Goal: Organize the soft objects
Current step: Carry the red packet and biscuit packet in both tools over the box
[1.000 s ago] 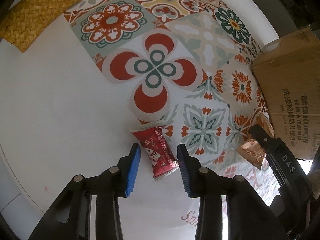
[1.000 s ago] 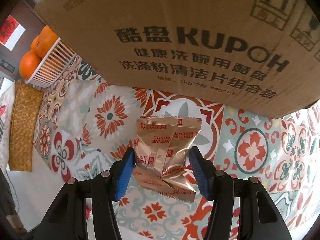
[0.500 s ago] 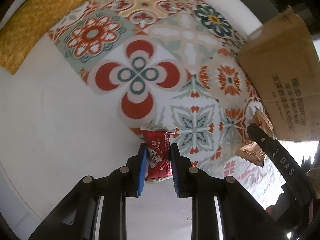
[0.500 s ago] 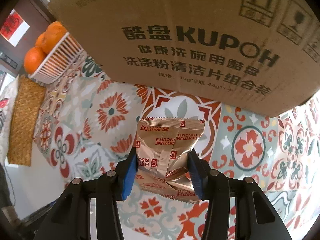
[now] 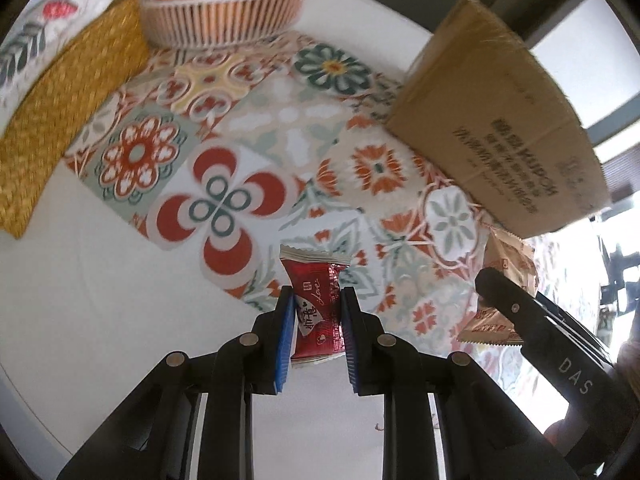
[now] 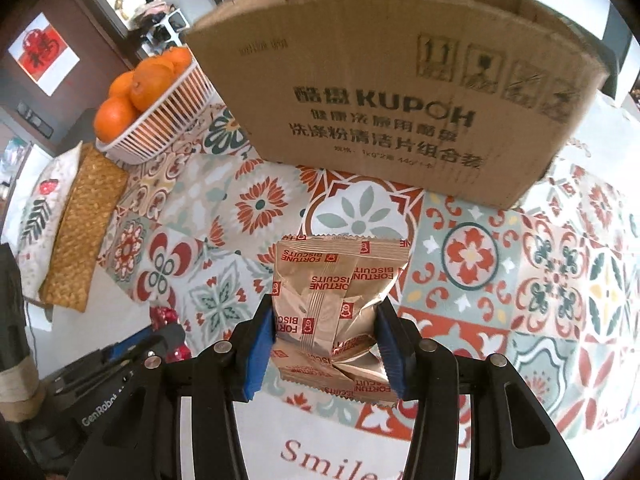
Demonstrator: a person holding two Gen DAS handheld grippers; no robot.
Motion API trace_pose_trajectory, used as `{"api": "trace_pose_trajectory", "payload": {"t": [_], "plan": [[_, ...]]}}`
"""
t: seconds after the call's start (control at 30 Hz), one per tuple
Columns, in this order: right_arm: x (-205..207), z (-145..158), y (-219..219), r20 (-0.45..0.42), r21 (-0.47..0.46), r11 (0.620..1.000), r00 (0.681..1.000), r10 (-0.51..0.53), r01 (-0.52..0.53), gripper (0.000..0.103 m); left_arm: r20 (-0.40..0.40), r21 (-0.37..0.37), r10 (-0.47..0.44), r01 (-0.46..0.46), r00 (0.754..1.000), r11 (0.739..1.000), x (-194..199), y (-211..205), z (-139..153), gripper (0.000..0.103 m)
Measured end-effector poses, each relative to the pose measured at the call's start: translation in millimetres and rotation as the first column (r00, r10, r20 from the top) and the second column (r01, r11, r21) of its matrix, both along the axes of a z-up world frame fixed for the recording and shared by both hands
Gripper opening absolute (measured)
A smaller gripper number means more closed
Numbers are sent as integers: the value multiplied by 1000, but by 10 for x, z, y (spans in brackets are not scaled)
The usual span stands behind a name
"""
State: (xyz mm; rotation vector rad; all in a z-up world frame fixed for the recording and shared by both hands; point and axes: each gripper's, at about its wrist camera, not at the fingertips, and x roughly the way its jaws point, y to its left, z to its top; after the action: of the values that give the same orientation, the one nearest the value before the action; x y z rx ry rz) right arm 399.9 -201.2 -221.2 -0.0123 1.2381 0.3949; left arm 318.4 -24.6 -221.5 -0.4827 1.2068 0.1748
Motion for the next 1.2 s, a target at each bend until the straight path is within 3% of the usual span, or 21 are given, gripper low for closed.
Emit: {"api": "trace_pose_trajectory", "payload": {"t": [0.43,0.63,1.2], "plan": [[-257,551,-206,128,35,998,990,-53,48,49,158,29,-114,111,981,993,-96,-136,570,23],[-338,829,-294,198,53,996,977,-86,76,49,230,83,-163,147,959,986,-110,-211,857,23],[-428,1454,-416,330,125,985,932,-151,115,49,371,130,-283,252,884,959,20,-350,1448,23]]}}
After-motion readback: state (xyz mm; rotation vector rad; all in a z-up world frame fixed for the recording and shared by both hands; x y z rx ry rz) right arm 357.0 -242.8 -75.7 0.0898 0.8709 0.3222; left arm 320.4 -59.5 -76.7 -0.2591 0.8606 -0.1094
